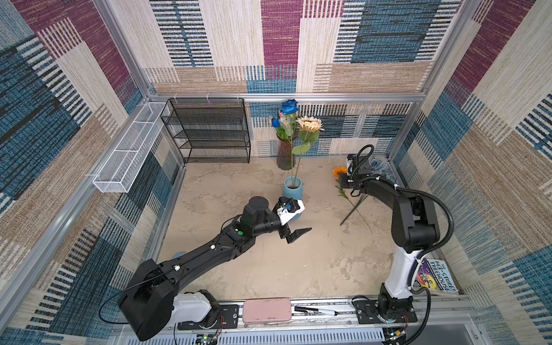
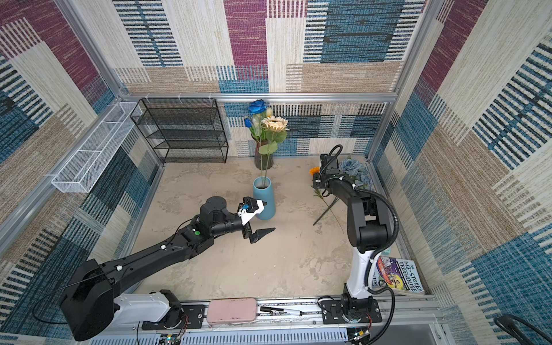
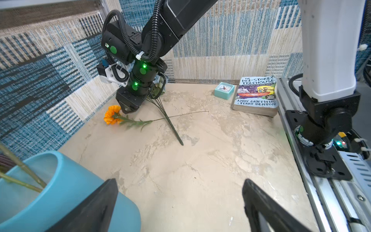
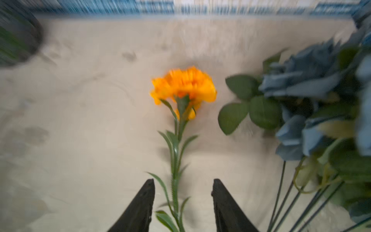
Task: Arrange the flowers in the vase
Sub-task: 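Release sunflower, return right gripper to carnation while left gripper nears vase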
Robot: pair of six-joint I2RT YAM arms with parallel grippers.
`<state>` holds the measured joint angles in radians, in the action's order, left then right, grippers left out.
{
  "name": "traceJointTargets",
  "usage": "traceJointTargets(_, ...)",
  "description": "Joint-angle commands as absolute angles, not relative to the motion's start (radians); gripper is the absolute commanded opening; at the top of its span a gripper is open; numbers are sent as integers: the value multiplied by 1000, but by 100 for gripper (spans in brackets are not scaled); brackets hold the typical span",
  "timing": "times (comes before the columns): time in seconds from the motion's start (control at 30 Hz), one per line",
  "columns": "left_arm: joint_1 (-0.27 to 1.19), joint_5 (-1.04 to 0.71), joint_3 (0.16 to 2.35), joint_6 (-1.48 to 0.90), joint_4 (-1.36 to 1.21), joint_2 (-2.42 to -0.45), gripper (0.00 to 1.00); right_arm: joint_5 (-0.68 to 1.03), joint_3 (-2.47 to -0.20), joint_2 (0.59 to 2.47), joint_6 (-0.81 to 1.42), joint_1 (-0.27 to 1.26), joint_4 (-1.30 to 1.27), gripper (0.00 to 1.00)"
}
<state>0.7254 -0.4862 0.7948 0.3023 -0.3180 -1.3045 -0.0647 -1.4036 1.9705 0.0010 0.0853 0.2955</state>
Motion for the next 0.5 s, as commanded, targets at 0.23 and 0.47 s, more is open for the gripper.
traceJointTargets(0.23,727,-537,816,304,-331,-1333,100,-28,-1464,2054,-186,44,486,54)
traceJointTargets(0.47,727,-538,830,307,-319,-1337,100,5,-1463,2065,-223,42,513,54)
